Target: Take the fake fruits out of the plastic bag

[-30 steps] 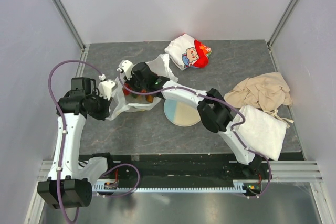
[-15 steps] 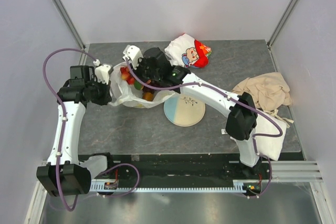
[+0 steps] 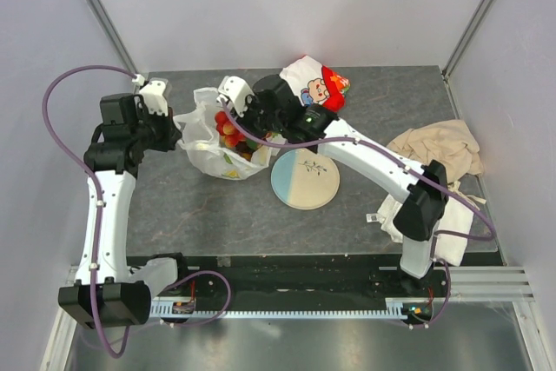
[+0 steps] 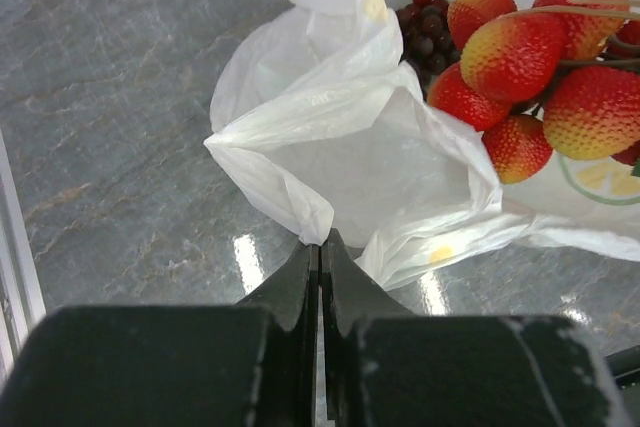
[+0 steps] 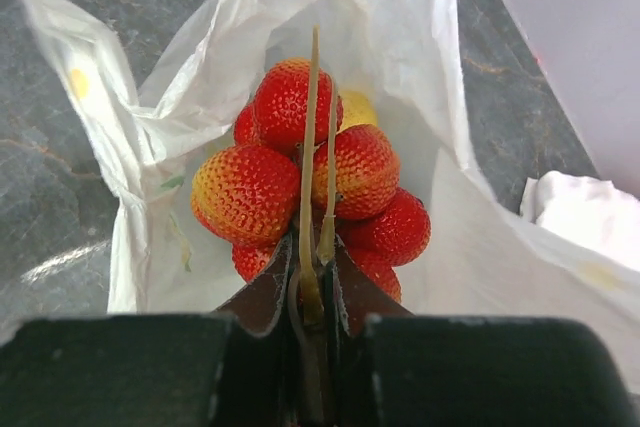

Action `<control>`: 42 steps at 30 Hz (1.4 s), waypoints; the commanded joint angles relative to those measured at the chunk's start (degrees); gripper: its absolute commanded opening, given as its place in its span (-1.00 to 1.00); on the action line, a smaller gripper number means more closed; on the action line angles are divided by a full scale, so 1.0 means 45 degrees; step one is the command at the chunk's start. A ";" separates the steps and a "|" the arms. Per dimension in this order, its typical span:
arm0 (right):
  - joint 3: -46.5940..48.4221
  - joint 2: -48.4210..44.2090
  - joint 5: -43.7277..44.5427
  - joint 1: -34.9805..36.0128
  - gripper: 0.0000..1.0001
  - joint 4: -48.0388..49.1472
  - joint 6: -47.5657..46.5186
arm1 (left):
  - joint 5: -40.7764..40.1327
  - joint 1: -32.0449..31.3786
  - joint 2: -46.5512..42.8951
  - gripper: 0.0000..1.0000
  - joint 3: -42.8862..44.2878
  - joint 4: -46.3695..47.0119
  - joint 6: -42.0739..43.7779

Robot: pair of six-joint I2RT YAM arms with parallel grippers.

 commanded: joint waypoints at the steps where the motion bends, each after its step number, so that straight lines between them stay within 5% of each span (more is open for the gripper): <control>1: 0.0279 -0.1530 -0.0984 -0.0113 -0.99 0.0210 -0.0235 | 0.1066 0.0062 -0.0085 -0.97 0.0210 0.0828 -0.0724; 11: 0.0650 -0.3461 0.0300 -0.0463 -1.00 0.0894 0.1892 | 0.1167 0.0042 0.0345 -0.97 0.0014 0.0886 -0.0921; 18: 0.0301 -0.4908 0.1746 -0.3116 -0.99 0.0933 0.2619 | 0.1050 0.0062 0.0326 -0.97 -0.0006 0.0887 -0.0979; 24: -0.2392 -0.6081 0.2881 -0.4565 -1.00 0.1225 0.2483 | 0.0952 0.0062 0.0384 -0.97 0.0072 0.0848 -0.0979; 31: -0.6200 -0.6454 0.2081 -0.4898 -1.00 0.1890 0.1897 | 0.1089 0.0062 0.0423 -0.97 0.0189 0.0751 -0.0960; 42: -0.7923 -0.4268 -0.0378 -0.4937 -1.00 0.2397 0.2502 | 0.1285 0.0062 0.0111 -0.97 -0.0162 0.0633 -0.0803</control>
